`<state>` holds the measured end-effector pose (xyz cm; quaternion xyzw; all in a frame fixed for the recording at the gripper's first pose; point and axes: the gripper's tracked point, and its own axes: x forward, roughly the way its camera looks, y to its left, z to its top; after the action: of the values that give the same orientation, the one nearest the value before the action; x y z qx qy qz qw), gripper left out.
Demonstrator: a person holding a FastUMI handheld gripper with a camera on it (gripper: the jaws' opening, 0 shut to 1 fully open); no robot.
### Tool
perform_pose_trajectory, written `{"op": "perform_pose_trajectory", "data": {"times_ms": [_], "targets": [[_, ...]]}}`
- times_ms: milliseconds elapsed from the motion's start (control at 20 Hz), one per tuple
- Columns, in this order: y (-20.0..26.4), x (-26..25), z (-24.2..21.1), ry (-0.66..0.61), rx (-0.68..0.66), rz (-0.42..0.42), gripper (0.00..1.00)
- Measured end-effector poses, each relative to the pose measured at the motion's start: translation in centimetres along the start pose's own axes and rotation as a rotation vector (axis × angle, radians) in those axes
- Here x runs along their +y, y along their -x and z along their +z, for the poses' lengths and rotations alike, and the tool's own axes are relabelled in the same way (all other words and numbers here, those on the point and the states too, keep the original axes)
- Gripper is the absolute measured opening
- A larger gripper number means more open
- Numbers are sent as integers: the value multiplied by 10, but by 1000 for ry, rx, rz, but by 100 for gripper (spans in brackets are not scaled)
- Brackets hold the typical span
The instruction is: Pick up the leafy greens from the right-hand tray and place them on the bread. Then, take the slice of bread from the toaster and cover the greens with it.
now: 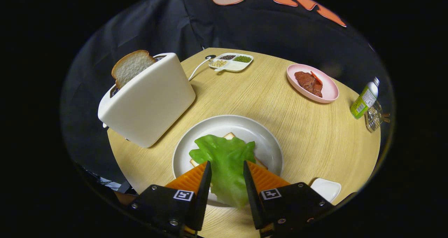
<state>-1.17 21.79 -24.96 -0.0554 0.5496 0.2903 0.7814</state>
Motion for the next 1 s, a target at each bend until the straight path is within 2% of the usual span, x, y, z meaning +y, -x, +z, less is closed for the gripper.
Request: {"op": "perform_pose_trajectory", "data": {"times_ms": [150,450,650,850,1000], "targets": [[11,6,15,-6,-35,-5,69],[46,38,59,-38,-89,33,75],[79,79,108,-99,-101,84,81],[83,125,148,-177,-42,121,82],[69,148,166,-208,26,113,82]]}}
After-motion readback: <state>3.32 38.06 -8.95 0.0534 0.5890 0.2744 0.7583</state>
